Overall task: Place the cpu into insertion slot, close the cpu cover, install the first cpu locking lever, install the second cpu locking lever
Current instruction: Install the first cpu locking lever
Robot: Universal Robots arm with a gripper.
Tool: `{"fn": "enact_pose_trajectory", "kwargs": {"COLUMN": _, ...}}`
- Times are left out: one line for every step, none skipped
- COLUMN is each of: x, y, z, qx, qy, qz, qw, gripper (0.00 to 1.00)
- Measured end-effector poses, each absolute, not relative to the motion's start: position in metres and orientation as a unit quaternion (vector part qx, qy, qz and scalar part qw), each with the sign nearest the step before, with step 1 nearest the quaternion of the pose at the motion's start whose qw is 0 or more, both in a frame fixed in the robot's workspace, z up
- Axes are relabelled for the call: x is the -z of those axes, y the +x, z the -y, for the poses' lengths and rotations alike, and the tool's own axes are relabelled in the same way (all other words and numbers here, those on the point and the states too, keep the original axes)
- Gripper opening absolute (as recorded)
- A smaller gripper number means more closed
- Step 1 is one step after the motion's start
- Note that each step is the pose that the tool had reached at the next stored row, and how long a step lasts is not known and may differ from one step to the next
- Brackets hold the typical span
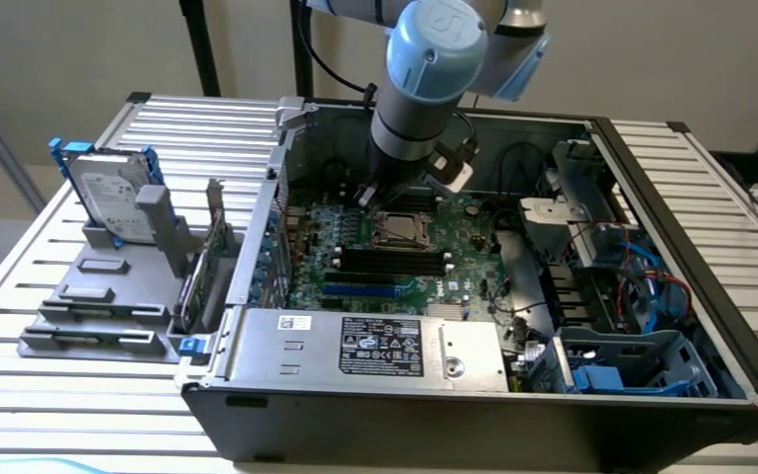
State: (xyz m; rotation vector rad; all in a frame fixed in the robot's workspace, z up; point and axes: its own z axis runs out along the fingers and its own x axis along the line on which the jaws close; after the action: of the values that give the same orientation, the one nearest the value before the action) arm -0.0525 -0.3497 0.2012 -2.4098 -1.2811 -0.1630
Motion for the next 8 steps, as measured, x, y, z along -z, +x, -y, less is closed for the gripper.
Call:
{"fn": "enact_pose_trajectory", "kwargs": {"x": -0.2009, "y": -0.0524, "z": 0.3492, "qx": 0.058, "qy": -0.863, "qz": 0.459, "qw": 0.202, "gripper": 0.11}}
{"fn": "enact_pose_trajectory", "kwargs": {"x": -0.2005, "y": -0.0524, "z": 0.3488, "qx": 0.058, "qy": -0.863, "qz": 0.459, "qw": 0.202, "gripper": 0.11}}
{"fn": "enact_pose_trajectory", "kwargs": {"x": -0.2002, "y": -0.0524, "z": 0.3486, "qx": 0.058, "qy": -0.863, "qz": 0.459, "qw": 0.202, "gripper": 0.11}}
{"fn": "enact_pose_trajectory", "kwargs": {"x": -0.2000, "y": -0.0524, "z": 0.3484, "qx": 0.058, "qy": -0.863, "qz": 0.459, "qw": 0.202, "gripper": 0.11}}
{"fn": "enact_pose_trajectory", "kwargs": {"x": -0.1998, "y": -0.0523, "z": 0.3483, "qx": 0.058, "qy": -0.863, "qz": 0.459, "qw": 0.202, "gripper": 0.11}}
{"fn": "enact_pose_trajectory", "kwargs": {"x": -0.1996, "y": -0.0523, "z": 0.3482, "qx": 0.058, "qy": -0.863, "qz": 0.459, "qw": 0.201, "gripper": 0.11}}
{"fn": "enact_pose_trajectory", "kwargs": {"x": -0.1993, "y": -0.0522, "z": 0.3481, "qx": 0.057, "qy": -0.864, "qz": 0.459, "qw": 0.201, "gripper": 0.11}}
{"fn": "enact_pose_trajectory", "kwargs": {"x": -0.1992, "y": -0.0520, "z": 0.3480, "qx": 0.057, "qy": -0.864, "qz": 0.459, "qw": 0.200, "gripper": 0.11}}
